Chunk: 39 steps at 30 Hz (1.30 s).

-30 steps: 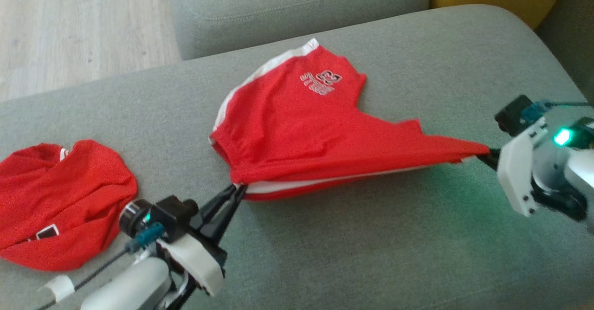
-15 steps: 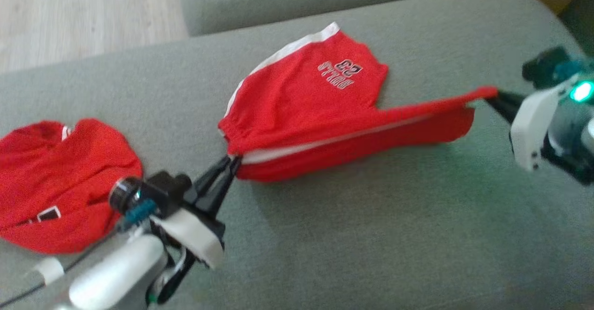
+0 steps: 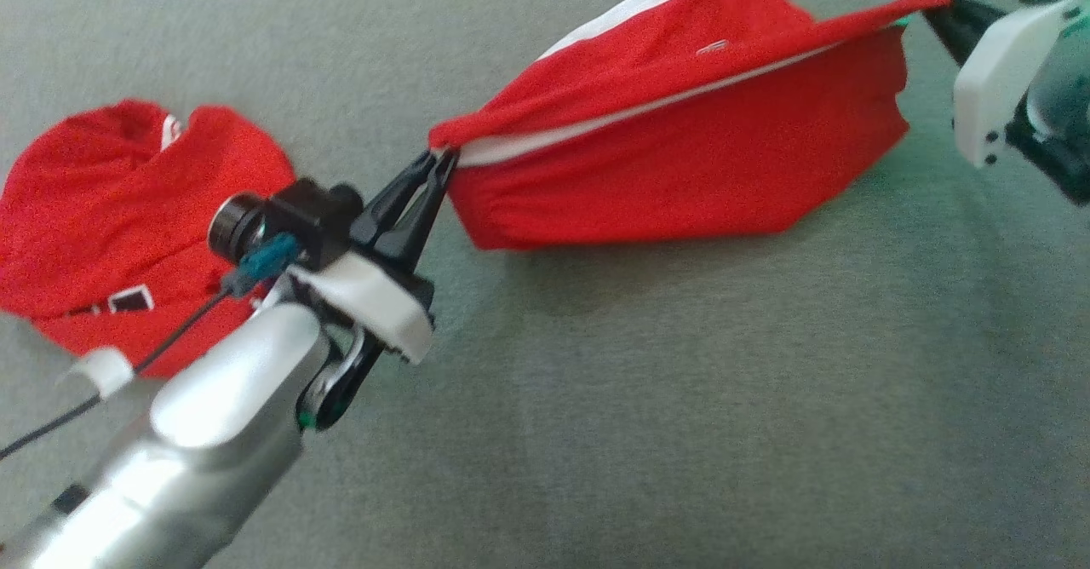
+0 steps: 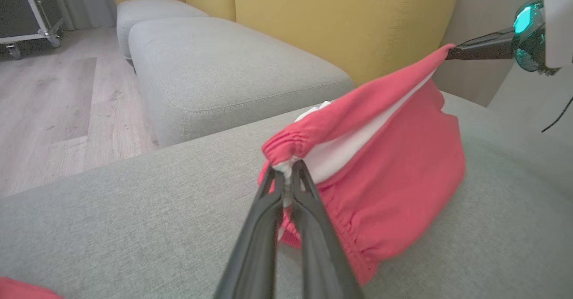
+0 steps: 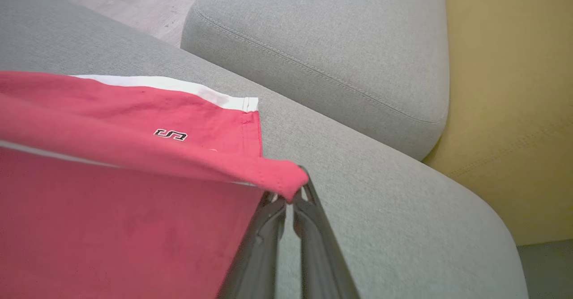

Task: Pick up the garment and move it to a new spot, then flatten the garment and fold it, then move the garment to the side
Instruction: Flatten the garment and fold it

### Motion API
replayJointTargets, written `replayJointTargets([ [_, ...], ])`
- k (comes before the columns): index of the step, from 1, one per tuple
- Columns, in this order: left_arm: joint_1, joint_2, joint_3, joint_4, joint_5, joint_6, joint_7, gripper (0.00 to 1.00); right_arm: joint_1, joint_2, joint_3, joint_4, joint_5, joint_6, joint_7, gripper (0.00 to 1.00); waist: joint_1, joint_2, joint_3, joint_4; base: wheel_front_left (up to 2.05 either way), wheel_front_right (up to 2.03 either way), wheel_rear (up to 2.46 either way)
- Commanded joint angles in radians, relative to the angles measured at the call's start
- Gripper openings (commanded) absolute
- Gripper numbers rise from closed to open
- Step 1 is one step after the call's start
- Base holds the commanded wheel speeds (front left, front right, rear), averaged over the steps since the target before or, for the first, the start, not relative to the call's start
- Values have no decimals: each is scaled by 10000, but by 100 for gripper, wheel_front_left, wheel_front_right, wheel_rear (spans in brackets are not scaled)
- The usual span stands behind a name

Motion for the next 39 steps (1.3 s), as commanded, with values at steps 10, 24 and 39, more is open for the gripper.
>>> replayJointTargets([
  [10, -1963, -1116, 317, 1551, 214, -565, -311, 0, -1540, 362, 100, 1765, -615, -9, -604, 0, -2, -1, 1554, 1343, 0, 0, 0],
  [24, -2908, -2111, 113, 3104, 434, -1037, -758, 100, -2635, 580, 379, 3256, -766, -9, -1720, 100, -2, -1, 2174, 1794, 0, 0, 0],
  [39, -2182, -1646, 1511, 2893, 409, -476, -1184, 100, -1785, 1369, -535, 4097, 371, -9, -4251, 100, -2, -1, 682, 1021, 0, 0, 0],
])
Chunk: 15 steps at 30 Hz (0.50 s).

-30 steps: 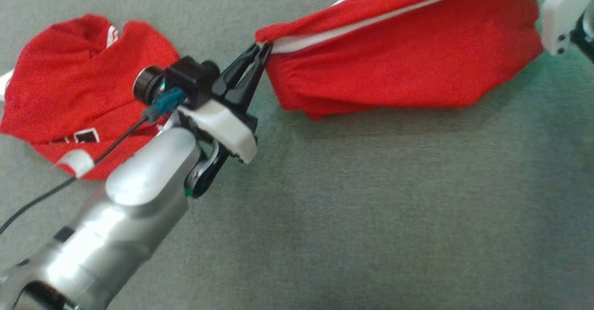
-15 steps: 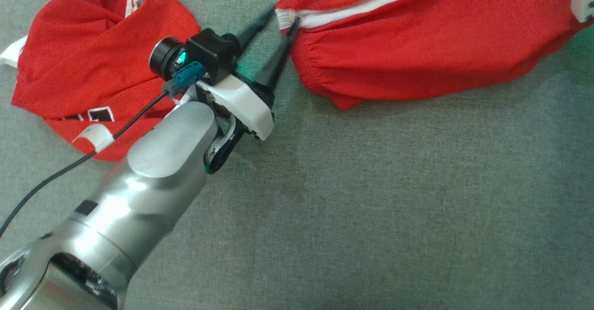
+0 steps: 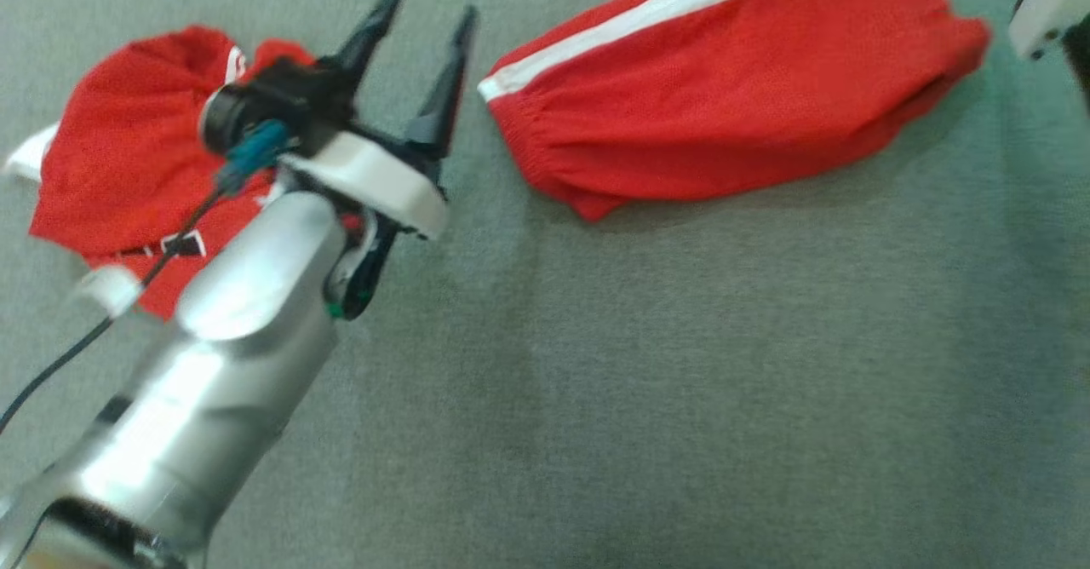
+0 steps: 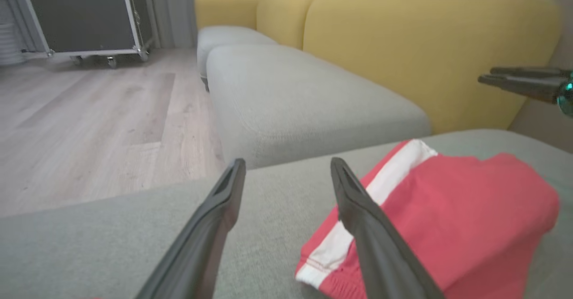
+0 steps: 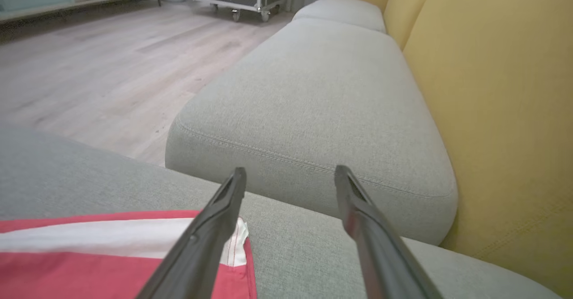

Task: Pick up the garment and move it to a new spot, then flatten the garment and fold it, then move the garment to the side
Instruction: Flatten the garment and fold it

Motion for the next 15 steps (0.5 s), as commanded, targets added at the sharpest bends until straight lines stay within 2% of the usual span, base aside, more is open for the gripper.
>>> replayJointTargets([
  [1, 82, 485, 739, -566, 15, 166, -100, 100, 304, 77, -137, -192, 125, -9, -301, 100, 1, 0, -565, -364, 0, 0, 0],
  [2, 534, 633, 1353, -1097, 82, 337, -102, 100, 516, 193, -346, -366, 193, -9, -495, 100, 1, 0, -882, -539, 0, 0, 0],
  [7, 1934, 838, 2897, -2531, 428, 724, -104, 100, 1270, 409, -1543, -1635, -143, -9, -583, 100, 1, 0, -1583, -967, 0, 0, 0],
  [11, 3158, 799, 3758, -3401, 884, 873, -105, 100, 2608, 700, -3225, -2961, -912, -9, -587, 100, 1, 0, -2081, -1250, 0, 0, 0],
  [15, 4287, 626, 4506, -3912, 1266, 899, -105, 100, 4275, 1325, -4826, -4113, -2020, -9, -588, 100, 1, 0, -2441, -1477, 0, 0, 0],
])
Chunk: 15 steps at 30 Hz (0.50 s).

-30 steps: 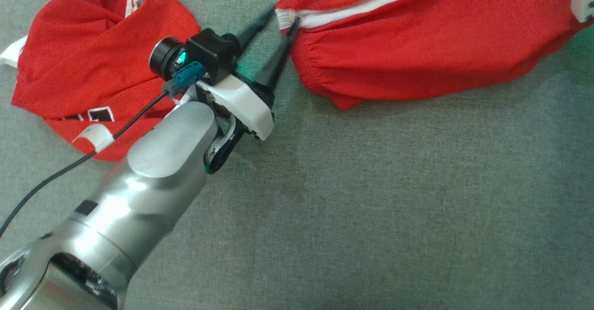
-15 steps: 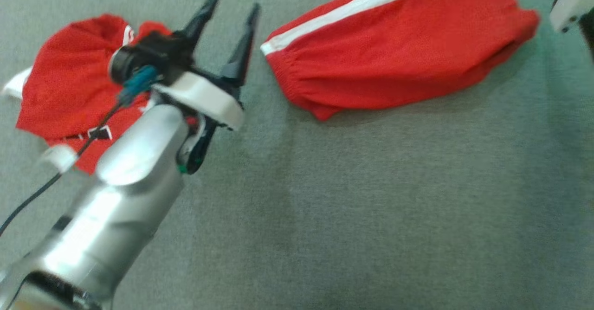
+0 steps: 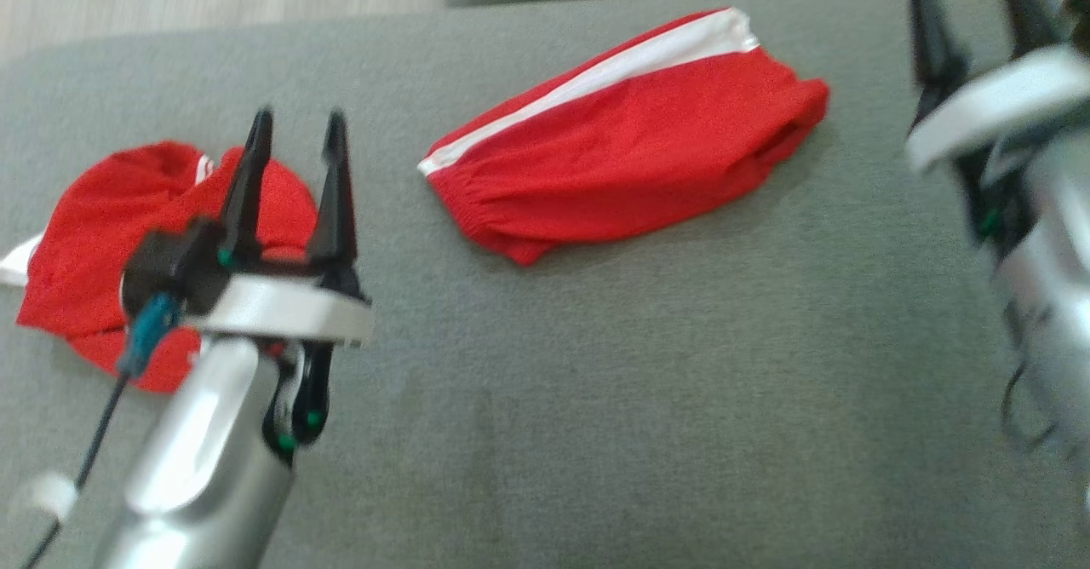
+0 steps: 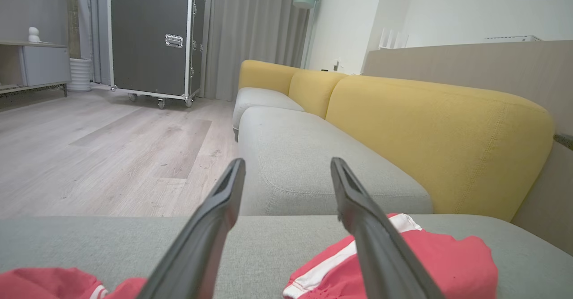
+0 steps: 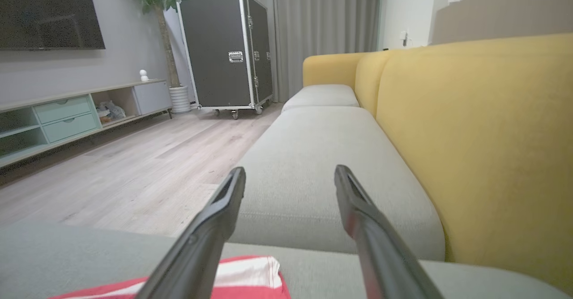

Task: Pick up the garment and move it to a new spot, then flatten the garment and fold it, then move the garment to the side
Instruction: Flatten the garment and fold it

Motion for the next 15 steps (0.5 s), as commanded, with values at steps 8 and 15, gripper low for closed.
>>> replayJointTargets([
  [8, 1456, -380, 1449, -751, 921, -184, -91, 100, 3126, 1775, -2139, -2016, -1974, -9, -92, 100, 3, -1, -705, -492, 0, 0, 0],
  [15, 2353, -889, 2154, -716, 1636, -629, -91, 100, 4785, 2768, -2930, -2897, -3060, -9, -92, 100, 3, -1, -719, -616, 0, 0, 0],
])
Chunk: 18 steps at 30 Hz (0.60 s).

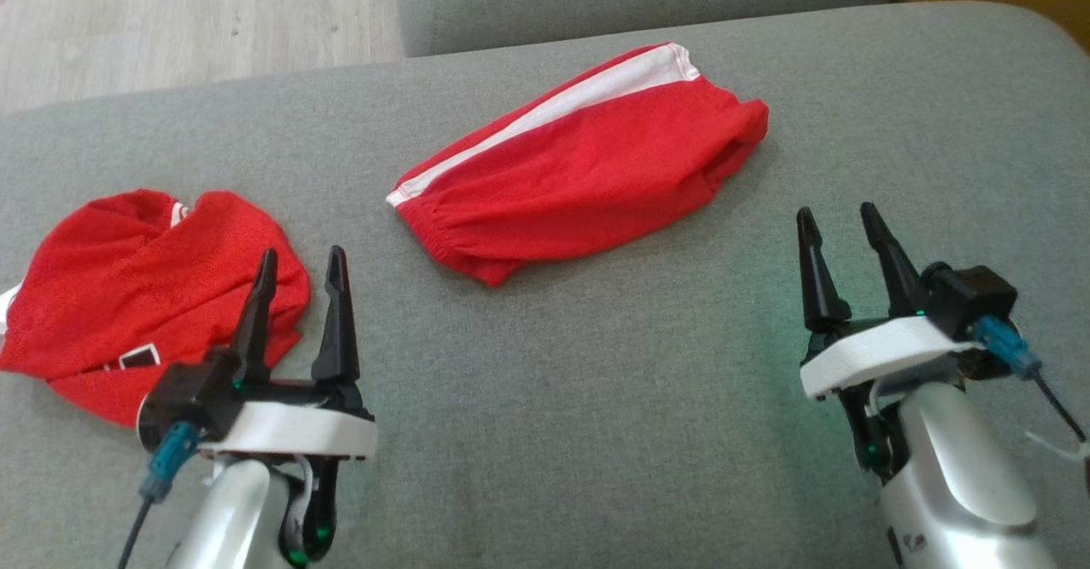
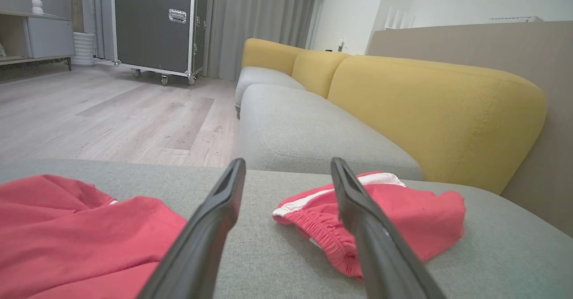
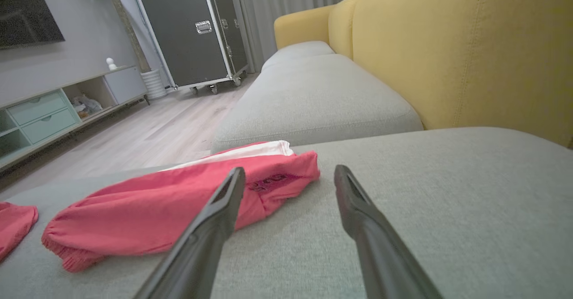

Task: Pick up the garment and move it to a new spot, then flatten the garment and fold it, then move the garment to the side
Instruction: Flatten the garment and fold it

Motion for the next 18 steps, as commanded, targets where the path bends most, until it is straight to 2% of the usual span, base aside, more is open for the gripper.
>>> replayJointTargets([
  [1, -409, 68, 497, -310, 103, -58, -81, 100, -396, 99, 111, -473, -71, -9, -92, 100, 0, -1, 33, 11, 0, 0, 0],
  [8, -574, -342, 883, -244, 538, -515, -81, 100, -714, 227, -584, -1078, -434, -9, -93, 100, 0, -1, 497, 214, 0, 0, 0],
  [13, -880, -607, 837, -22, 783, -838, -81, 100, -1672, -163, -1505, -1245, -527, -9, 284, 100, 0, -1, 908, 647, 0, 0, 0],
  [18, -1252, -867, 704, 206, 939, -1063, -81, 100, -2719, -627, -1680, -852, -440, -9, 1308, 100, 0, -1, 1333, 1240, 0, 0, 0],
])
